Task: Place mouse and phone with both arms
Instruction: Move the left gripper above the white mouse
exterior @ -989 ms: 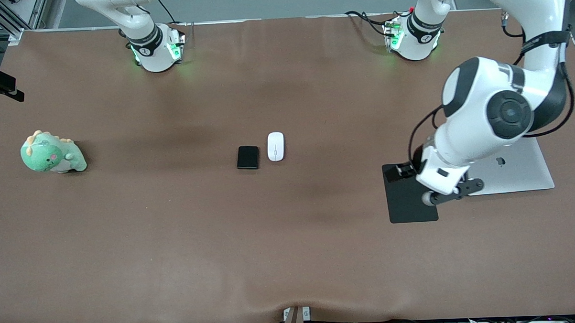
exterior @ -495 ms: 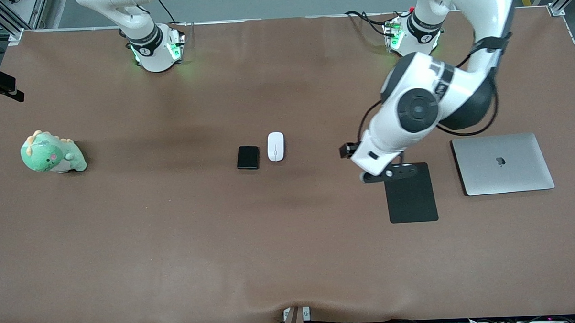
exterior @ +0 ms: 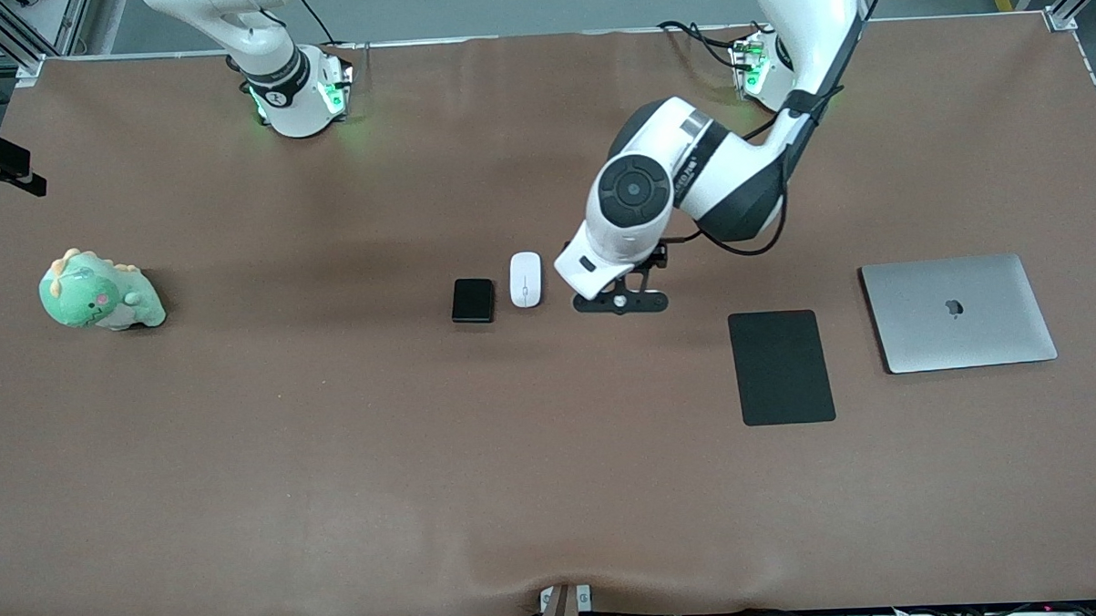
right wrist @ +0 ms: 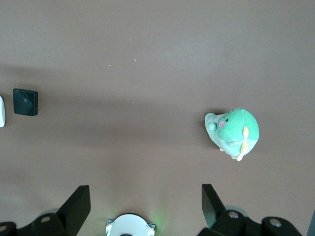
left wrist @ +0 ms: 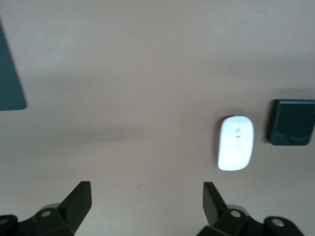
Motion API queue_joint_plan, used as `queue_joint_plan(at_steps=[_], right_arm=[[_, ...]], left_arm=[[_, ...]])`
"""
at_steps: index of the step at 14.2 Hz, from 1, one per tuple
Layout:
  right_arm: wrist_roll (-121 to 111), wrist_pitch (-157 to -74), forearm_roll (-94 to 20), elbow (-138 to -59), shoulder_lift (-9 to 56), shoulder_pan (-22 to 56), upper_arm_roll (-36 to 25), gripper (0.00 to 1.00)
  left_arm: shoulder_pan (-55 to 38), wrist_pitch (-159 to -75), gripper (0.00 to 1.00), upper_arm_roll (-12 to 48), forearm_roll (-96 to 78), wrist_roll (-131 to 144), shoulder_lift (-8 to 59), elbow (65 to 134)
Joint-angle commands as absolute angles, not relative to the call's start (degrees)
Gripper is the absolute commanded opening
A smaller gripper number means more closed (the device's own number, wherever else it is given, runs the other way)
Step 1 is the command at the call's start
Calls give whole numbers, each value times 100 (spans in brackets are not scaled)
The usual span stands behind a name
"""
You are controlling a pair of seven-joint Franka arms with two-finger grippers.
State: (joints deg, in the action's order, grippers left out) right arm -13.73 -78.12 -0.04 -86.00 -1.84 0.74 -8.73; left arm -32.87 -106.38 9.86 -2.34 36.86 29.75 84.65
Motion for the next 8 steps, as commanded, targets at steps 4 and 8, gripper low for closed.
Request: queue_joint_plan(at_steps=[4,8], right_arm=[[-1406,-7787,-35,-8481,-18,-53,-826,100],[-1433,-7735,-35,-8499,9,-27,-826,100]], left_arm=[[-3788,-11284,100,940,219,3762,3357,8411],[-3929,-11864,100,940,263,3779,3603,8429]])
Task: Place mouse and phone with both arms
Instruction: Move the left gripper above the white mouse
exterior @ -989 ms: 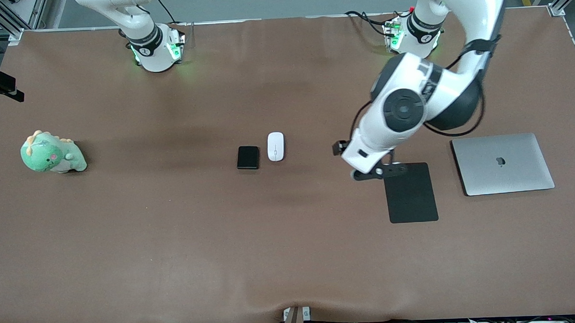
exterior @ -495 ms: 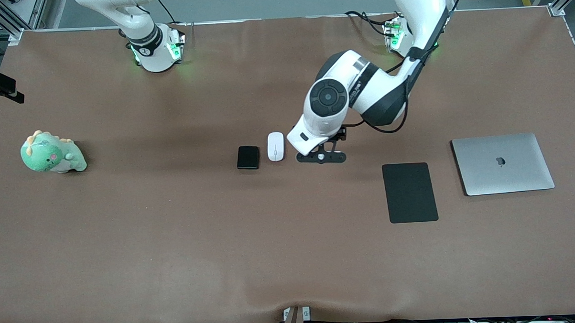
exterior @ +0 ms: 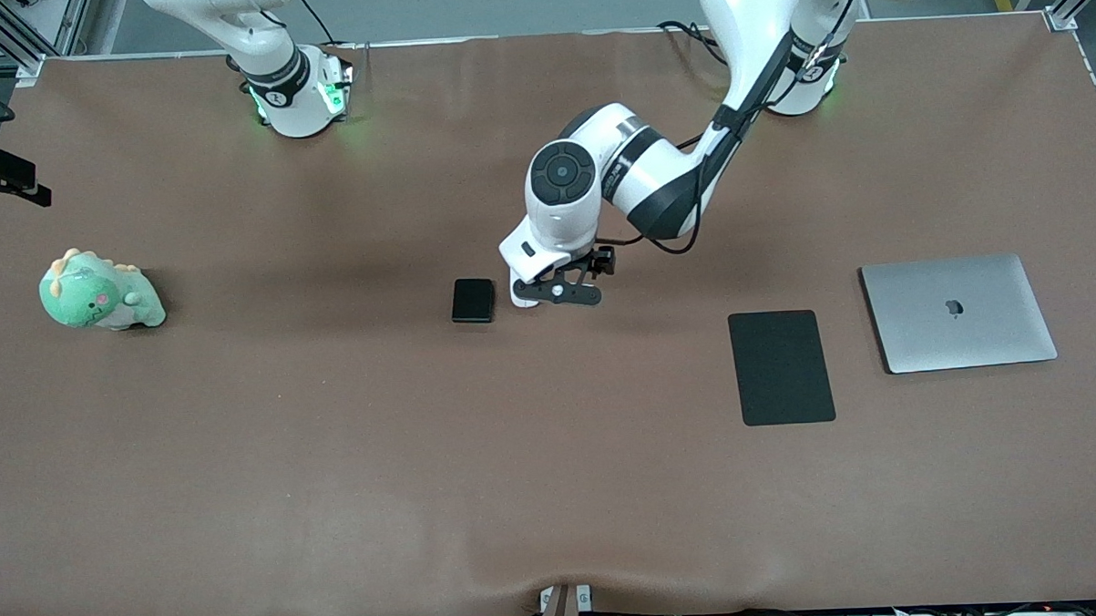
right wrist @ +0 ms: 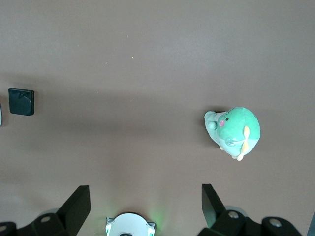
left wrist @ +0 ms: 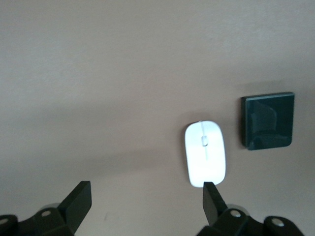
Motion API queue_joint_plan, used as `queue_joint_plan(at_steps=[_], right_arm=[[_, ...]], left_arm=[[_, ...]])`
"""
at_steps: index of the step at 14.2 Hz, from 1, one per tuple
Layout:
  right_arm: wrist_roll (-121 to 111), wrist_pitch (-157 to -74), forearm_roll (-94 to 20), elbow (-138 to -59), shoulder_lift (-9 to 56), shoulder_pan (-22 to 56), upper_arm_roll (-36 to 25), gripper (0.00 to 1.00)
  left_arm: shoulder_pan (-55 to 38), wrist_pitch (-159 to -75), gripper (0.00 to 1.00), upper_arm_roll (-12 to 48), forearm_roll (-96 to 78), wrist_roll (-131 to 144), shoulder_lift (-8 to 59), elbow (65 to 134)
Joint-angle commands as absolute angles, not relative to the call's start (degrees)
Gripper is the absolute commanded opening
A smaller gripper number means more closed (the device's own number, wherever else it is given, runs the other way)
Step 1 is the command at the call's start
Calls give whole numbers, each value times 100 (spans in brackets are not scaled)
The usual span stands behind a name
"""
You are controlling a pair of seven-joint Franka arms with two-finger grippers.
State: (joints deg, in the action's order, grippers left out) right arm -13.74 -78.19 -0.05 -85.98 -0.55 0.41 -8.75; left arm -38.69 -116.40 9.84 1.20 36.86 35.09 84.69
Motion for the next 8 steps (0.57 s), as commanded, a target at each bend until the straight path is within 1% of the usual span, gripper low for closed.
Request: queue_joint_plan(at_steps=[1,3,6,8], right_arm=[[-1441,-7621,-35,-8490,44,-18,-817,100],[-1441,-7550,-26,-8508,122,-9,-817,100],[-1450,-7550,44,-8508,343,-9,-817,100],[-1433,-7550,44,-8499,491,-18,-817,100]], left_arm=[[-3964,-11996,100,940,264,3814,3604,8490],[-4095,-12364,100,940,255,3937,3621,8622],[-4376,-12848,100,888,255,4401,4068,8596],[-4430,-12920,100,861,255,4675,4148,8596]])
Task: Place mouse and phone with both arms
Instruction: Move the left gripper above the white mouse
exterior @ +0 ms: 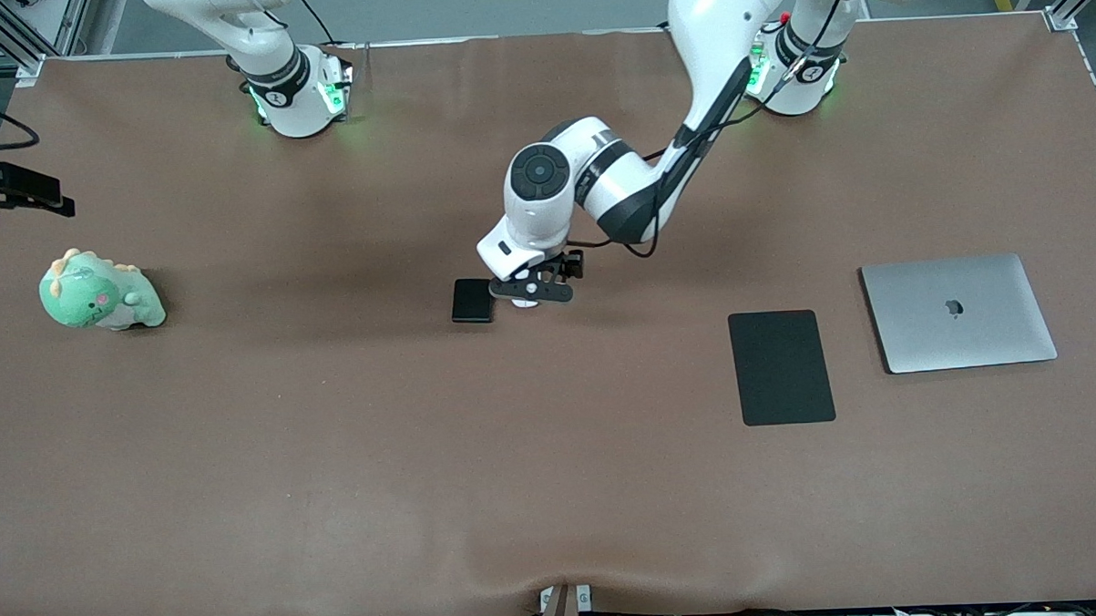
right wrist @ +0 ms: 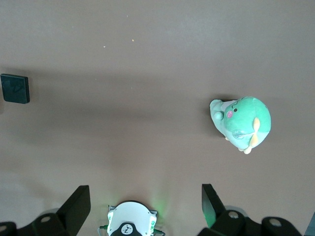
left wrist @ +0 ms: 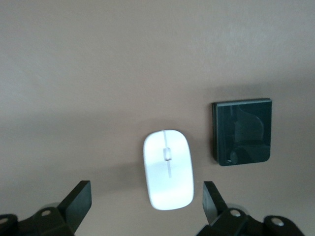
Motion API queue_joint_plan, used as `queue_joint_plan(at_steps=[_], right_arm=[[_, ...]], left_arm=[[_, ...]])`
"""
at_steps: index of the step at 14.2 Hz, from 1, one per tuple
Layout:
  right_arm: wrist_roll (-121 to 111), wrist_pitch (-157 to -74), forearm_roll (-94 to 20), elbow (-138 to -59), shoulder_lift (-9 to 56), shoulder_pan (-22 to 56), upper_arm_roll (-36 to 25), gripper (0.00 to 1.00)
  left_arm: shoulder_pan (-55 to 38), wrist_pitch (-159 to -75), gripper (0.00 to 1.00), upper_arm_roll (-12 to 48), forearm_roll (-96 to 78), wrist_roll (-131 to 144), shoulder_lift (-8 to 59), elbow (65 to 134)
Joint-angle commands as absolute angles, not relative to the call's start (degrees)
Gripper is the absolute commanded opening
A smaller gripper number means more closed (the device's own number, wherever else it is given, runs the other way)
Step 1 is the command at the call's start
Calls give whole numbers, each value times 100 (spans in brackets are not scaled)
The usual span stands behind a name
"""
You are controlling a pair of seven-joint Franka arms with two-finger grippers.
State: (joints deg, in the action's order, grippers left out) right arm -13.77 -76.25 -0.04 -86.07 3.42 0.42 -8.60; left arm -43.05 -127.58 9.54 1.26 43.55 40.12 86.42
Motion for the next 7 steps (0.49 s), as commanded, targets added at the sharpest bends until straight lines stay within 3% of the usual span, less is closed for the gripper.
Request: queue_joint_plan(at_steps=[1,7], right_arm=[[-1424,-7541,44,-8516,518,0,-817,100],[-1362,-7629,-44,-8543,852,158,-782,100]], left_arm=[[-4438,-12920,100,861,255,4728,4148,8596],[-4579,-12972,100,826,457,5360,4526,8508]])
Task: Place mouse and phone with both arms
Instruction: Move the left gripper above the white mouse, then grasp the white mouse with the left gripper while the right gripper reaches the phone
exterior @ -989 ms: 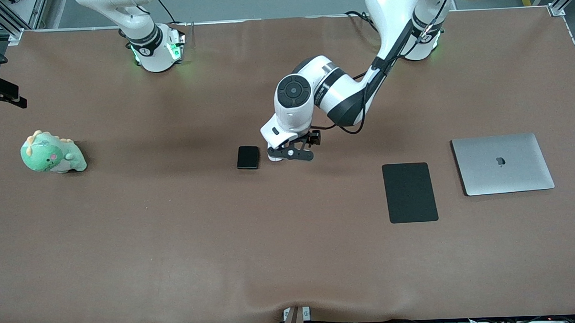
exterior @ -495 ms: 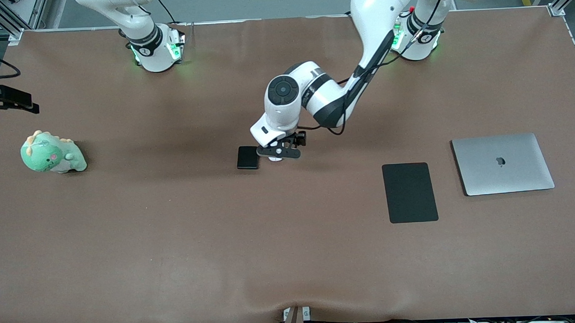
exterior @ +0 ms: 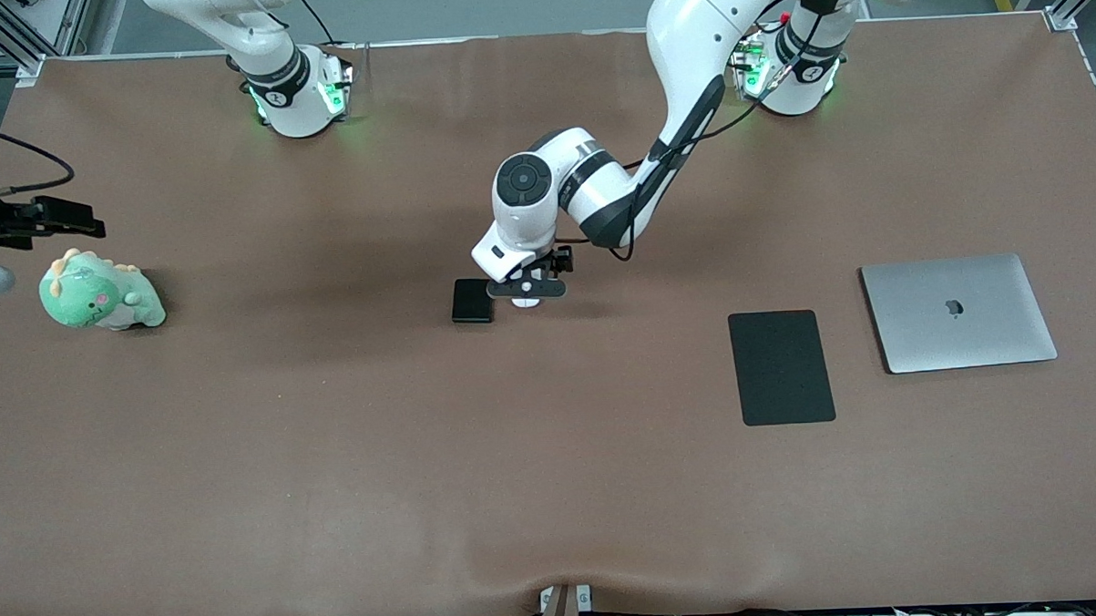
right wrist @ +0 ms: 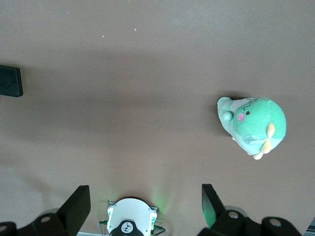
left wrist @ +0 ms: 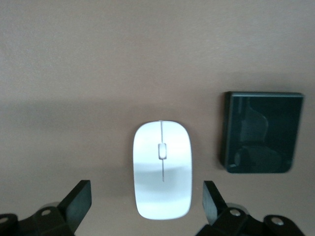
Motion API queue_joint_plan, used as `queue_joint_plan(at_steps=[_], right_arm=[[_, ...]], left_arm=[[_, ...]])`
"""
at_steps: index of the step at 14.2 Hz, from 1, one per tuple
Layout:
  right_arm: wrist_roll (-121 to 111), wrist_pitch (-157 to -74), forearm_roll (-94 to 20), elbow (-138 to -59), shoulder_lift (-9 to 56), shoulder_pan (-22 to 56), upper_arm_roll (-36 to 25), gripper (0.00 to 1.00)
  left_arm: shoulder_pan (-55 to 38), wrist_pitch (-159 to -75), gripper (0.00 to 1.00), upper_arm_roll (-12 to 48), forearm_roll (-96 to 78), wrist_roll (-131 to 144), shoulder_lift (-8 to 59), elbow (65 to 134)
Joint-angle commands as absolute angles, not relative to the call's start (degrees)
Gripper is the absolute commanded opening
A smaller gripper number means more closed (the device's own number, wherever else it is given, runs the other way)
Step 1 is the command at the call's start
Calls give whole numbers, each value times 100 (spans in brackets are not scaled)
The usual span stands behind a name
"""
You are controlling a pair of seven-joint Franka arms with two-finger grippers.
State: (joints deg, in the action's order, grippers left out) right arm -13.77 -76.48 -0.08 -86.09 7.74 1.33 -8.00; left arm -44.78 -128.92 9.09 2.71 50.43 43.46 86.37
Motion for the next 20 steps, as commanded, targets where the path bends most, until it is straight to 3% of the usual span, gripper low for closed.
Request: queue_joint_plan(at_steps=[1,17,18,19,20], right_arm=[[-1336,-7638,-53,-8569,896,280,-782,100],[930,-8710,-782,-9176,1160,1300,-774,100],[1036,-8788,-782,-9237,1204,1440,-782,100],[1107,-8911,-782,-9350,1204,1537,-782,100],[1221,-9051,-782,-9482,1204,1669,-774,100]], left_arm=[[-4614,-13060,100,826,466,5405,4596,8464],[-4676,-13368,99,826,466,5493,5027,8218],[-4667,-13368,89,826,457,5511,5027,8218],[-4667,-13368,73,826,448,5511,5045,8218],[-4667,-13368,49,826,457,5493,5045,8218]])
